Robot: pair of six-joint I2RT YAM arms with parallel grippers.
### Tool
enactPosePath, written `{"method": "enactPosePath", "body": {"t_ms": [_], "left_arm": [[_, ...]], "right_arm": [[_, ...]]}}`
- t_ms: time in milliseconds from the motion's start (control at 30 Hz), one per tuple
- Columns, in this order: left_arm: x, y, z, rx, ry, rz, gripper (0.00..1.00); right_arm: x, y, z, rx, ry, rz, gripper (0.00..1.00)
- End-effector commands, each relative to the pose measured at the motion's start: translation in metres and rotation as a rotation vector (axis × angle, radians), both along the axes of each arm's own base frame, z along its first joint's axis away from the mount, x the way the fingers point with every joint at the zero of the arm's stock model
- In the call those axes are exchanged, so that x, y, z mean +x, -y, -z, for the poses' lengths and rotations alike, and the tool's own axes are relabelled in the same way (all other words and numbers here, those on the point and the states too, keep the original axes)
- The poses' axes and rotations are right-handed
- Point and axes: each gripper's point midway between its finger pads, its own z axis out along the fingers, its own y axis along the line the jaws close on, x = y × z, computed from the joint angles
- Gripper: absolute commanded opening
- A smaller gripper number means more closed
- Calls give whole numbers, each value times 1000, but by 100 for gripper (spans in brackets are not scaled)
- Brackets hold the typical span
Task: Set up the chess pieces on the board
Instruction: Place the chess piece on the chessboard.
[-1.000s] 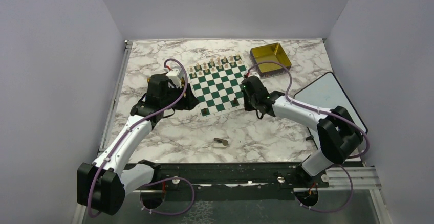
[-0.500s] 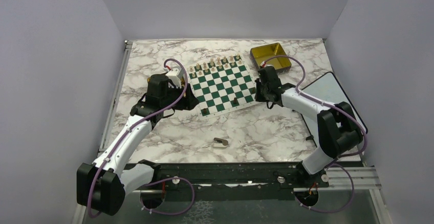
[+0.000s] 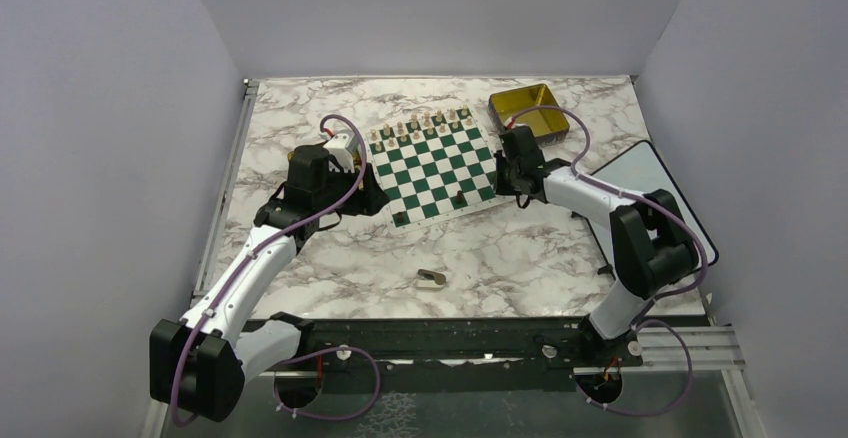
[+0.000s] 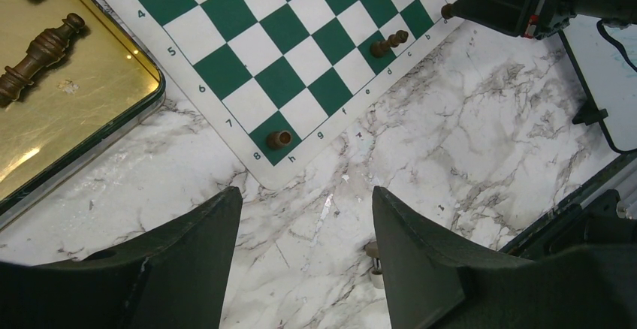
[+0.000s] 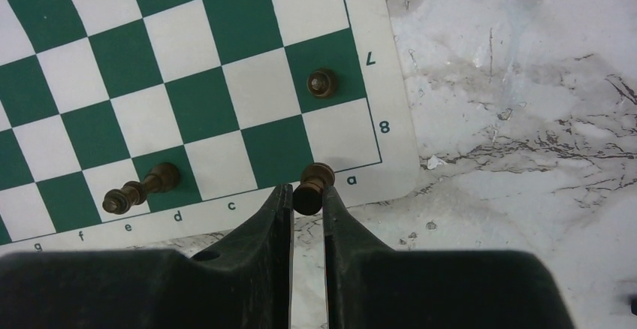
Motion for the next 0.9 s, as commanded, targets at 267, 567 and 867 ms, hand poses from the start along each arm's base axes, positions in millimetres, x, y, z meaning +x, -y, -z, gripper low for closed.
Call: {"method": "enactPosePath", "body": {"t_ms": [267, 567, 867], "left_arm": [[4, -2, -5, 11, 43, -5, 66], [4, -2, -4, 14, 39, 0, 66], [4, -3, -4, 16, 41, -5, 66]], "right_arm": [[25, 3, -3, 1, 40, 24, 15], [29, 2, 0, 11, 27, 25, 16], [29, 3, 10, 4, -1, 27, 16]]}}
